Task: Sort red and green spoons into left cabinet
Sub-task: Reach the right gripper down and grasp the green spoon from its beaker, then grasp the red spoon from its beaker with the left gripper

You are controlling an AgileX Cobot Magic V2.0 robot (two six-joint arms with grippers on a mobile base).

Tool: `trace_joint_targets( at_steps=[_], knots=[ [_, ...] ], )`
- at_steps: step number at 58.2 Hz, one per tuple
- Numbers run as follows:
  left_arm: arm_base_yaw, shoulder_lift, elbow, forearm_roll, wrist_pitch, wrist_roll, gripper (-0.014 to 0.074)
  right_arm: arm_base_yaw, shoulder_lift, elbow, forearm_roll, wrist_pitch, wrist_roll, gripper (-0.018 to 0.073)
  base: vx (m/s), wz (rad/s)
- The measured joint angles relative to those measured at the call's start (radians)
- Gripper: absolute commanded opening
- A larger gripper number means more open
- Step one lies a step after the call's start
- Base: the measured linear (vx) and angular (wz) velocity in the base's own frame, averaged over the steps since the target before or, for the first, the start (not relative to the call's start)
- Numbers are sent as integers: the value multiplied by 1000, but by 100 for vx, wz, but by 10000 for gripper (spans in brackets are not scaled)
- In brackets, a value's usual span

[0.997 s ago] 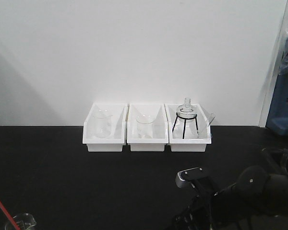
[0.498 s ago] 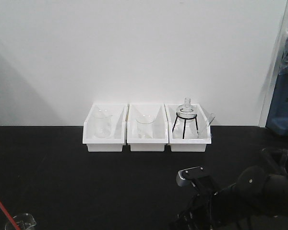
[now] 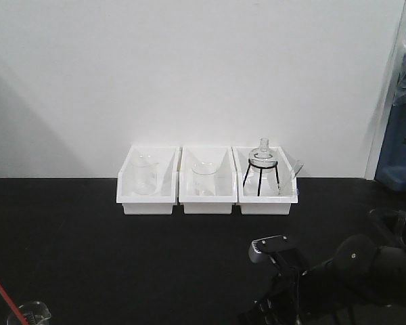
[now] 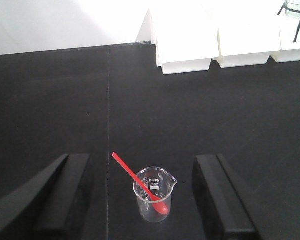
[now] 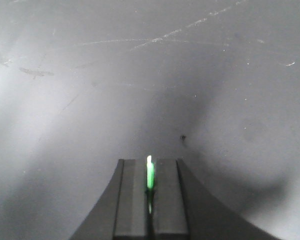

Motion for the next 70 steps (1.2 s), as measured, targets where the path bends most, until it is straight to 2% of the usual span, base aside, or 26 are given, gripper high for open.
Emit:
trace_joint_targets(
  at_steps=[13, 36, 47, 54, 61, 70],
  knots=[
    [0, 0, 0, 2, 0, 0, 562, 0, -62, 0, 0, -2, 0, -4, 0, 0],
    [0, 0, 0, 1, 8, -2, 562, 0, -325, 0, -1, 3, 0, -3, 0, 0],
    [0, 8, 0, -1, 32, -113, 562, 0, -423, 0, -6, 7, 0, -3, 0, 0],
    [0, 45, 0, -1, 34, -150, 562, 0, -456, 0, -7, 10, 0, -3, 0, 0],
    [0, 123, -5, -1, 19, -195, 561, 0, -468, 0, -7, 15, 0, -3, 0, 0],
    [0, 277, -23, -1, -43, -293, 546, 0, -468, 0, -12, 19, 0, -3, 0, 0]
  ],
)
